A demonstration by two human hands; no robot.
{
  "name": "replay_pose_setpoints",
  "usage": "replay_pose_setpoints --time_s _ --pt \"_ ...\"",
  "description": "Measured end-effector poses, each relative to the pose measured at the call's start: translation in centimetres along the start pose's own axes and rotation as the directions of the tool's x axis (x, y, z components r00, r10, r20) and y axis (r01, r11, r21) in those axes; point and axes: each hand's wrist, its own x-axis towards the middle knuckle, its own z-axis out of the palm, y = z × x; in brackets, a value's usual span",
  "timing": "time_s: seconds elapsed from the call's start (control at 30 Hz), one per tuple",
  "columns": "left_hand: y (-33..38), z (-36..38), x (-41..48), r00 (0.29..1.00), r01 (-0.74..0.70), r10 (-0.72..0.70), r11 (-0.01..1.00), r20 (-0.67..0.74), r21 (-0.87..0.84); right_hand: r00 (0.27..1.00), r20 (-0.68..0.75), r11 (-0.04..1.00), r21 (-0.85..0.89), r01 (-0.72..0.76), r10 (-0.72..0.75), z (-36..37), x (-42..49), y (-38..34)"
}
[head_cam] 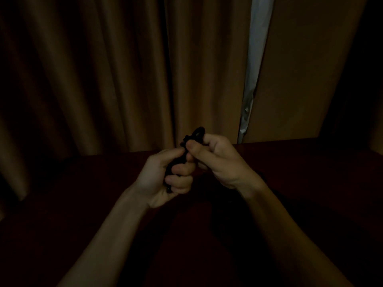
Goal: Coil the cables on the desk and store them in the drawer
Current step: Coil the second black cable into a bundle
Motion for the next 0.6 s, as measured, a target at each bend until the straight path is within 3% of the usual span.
replay_pose_setpoints --time_s 0.07,0.13,0.2,0.27,0.33,0.4,0.43,0.6 --pt "0.0 -0.2 0.2 0.992 0.001 0.020 0.985 -0.122 0.173 0.999 -0.044 0.992 -0.123 0.005 -0.011 0.1 0.1 0.3" --pt "-0.1 -0.2 0.3 0.961 -0.008 0.135 0.887 -0.241 0.462 0.996 -0.085 0.982 -0.186 -0.017 0.001 0.2 0.3 0.8" --pt "-0.2 -0.2 0.3 0.909 -0.005 0.309 0.677 -0.278 0.736 0.989 -0.145 0.982 -0.182 -0.043 0.017 0.2 0.5 1.1" --pt "-0.3 -0.3 0.2 0.859 0.005 0.467 0.400 -0.209 0.917 0.976 -0.218 0.976 -0.212 -0.048 0.000 0.1 0.6 1.2" --pt "-0.7 -0.6 0.3 0.846 0.003 0.530 0.119 -0.066 0.993 0.969 -0.247 0.977 -0.206 -0.060 0.007 0.1 0.7 1.3" --pt "-1.3 -0.9 0.7 0.824 -0.028 0.563 -0.073 0.064 0.997 0.966 -0.256 0.979 -0.190 -0.071 0.021 0.2 0.7 1.5" --pt "-1.7 -0.9 0.8 0.813 -0.030 0.577 -0.098 0.081 0.995 0.964 -0.266 0.981 -0.179 -0.070 0.020 0.3 0.7 1.7" --pt "-2.6 -0.2 1.1 0.823 0.003 0.567 0.017 -0.013 1.000 0.956 -0.292 0.989 -0.149 -0.006 -0.039 1.4 0.7 2.3"
